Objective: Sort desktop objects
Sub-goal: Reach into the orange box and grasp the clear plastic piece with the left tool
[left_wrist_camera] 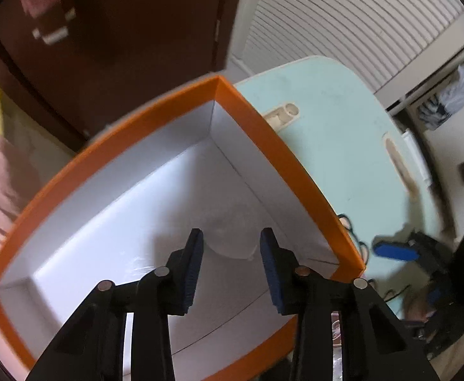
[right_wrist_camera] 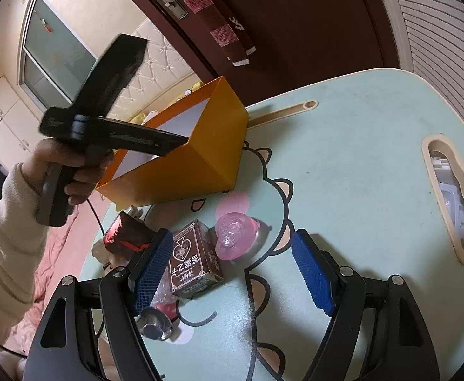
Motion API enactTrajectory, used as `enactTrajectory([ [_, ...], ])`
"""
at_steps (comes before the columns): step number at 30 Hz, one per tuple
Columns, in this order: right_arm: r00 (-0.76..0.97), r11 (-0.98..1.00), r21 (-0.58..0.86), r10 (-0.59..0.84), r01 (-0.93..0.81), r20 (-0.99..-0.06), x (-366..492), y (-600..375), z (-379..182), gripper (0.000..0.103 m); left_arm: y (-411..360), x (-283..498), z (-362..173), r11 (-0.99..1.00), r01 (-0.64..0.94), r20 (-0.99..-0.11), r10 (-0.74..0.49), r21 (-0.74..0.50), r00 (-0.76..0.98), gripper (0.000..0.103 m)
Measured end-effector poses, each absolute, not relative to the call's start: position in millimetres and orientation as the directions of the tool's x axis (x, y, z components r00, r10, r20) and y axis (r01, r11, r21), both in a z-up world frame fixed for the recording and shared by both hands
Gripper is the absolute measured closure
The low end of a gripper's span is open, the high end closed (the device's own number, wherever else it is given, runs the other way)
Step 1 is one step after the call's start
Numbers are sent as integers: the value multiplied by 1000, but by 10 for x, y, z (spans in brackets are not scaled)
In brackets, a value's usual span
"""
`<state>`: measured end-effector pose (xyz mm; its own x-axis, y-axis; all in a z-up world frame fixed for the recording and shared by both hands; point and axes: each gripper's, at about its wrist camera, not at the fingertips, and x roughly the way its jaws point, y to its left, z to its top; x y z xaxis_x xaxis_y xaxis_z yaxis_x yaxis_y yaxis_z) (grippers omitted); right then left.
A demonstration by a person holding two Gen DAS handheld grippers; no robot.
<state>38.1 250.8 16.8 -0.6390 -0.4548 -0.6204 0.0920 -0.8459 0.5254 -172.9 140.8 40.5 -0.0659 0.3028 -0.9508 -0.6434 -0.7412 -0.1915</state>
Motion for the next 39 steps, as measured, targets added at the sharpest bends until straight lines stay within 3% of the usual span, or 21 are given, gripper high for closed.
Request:
enactTrajectory([
  [8,-637,-843,531,-459,91,-619,382,2501,177,26,1407,-1666,372,-744,-630,-936,344,-223,-75,68],
  [14,-638,-844,529,-457,91,-619,386,2506,177,26,1320,-1732,466,-791,-602,-952,255,-106,-167,68],
  [19,-637,-842,531,-460,93,-618,387,2513,177,26,1186,-1774,496,-806,-585,-952,244,-93,-185,67],
  [23,-633,-841,533,-465,96,-619,382,2515,169,26,1131,-1831,472,-820,-562,-951,250,-108,-181,52],
  [31,-634,-840,535,-465,95,-617,382,2535,174,26,1067,-1874,399,-823,-538,-944,299,-182,-139,52],
  [33,-634,-839,535,-466,96,-617,382,2536,173,26,1072,-1873,402,-814,-543,-941,318,-208,-116,70],
  [36,-634,-840,534,-465,96,-618,381,2530,177,26,1093,-1809,461,-812,-554,-936,317,-185,-153,73],
  [38,-633,-839,536,-466,94,-618,380,2537,175,26,1068,-1773,554,-809,-557,-921,343,-188,-187,86],
  [39,-633,-839,536,-466,94,-618,381,2538,175,26,1048,-1766,601,-807,-554,-913,361,-204,-191,86],
])
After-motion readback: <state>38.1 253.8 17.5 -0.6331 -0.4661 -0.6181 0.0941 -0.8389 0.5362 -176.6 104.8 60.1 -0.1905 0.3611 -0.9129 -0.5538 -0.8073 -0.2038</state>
